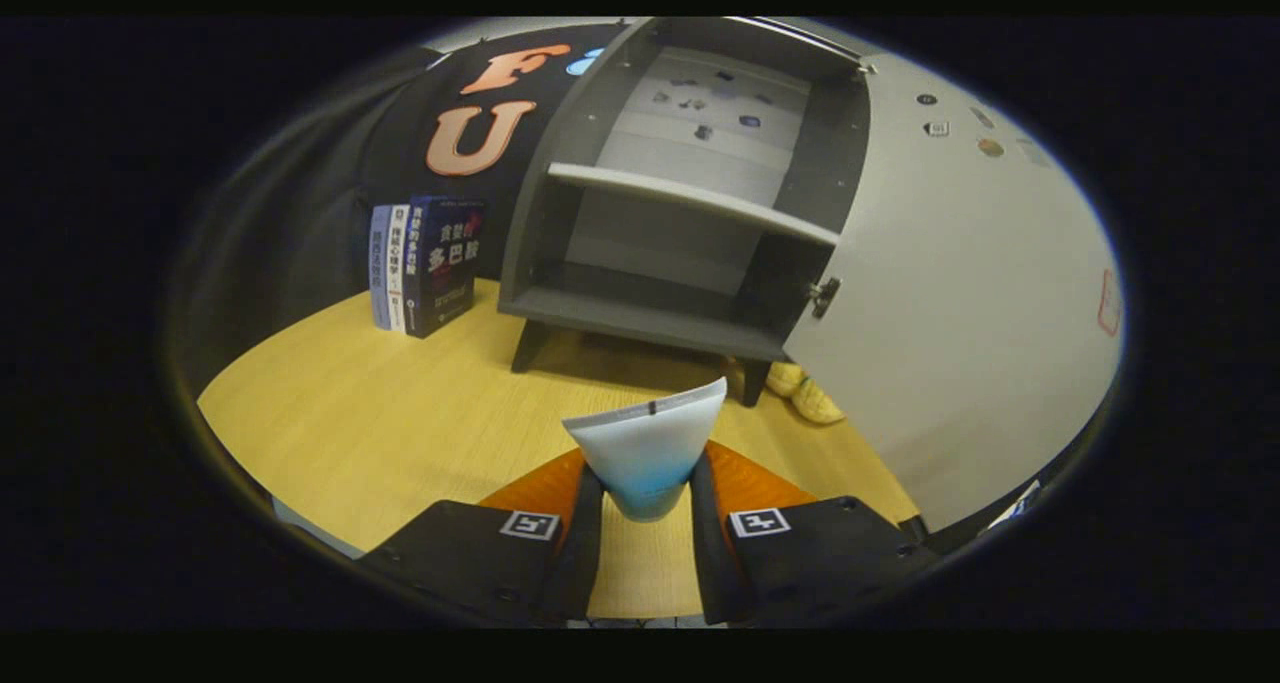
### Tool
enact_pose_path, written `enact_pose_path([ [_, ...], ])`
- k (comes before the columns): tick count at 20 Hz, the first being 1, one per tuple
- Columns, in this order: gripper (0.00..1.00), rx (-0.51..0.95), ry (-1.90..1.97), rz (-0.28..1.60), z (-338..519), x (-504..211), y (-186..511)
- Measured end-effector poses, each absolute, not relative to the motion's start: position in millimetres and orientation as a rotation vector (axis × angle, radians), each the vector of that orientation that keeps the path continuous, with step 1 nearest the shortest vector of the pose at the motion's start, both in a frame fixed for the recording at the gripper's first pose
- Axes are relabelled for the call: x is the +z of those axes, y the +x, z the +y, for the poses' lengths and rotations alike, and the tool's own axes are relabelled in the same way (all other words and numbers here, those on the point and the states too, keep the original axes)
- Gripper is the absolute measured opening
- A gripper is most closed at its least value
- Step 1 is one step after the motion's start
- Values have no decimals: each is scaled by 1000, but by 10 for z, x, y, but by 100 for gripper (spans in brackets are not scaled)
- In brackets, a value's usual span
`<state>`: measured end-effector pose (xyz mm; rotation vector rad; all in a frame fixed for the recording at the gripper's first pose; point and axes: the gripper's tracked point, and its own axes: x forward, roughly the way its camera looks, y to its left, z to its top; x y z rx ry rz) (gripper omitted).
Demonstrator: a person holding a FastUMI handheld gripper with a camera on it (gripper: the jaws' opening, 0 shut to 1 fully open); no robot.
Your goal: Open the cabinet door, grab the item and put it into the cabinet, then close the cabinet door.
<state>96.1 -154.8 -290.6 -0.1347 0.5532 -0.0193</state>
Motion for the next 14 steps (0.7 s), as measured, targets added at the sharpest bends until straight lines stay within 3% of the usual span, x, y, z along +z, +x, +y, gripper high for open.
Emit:
enact_pose_path([
  [8, 48, -68, -89, 292, -1437, -746, 1631],
  [14, 47, -196, -94, 263, -1751, -57, 2352],
])
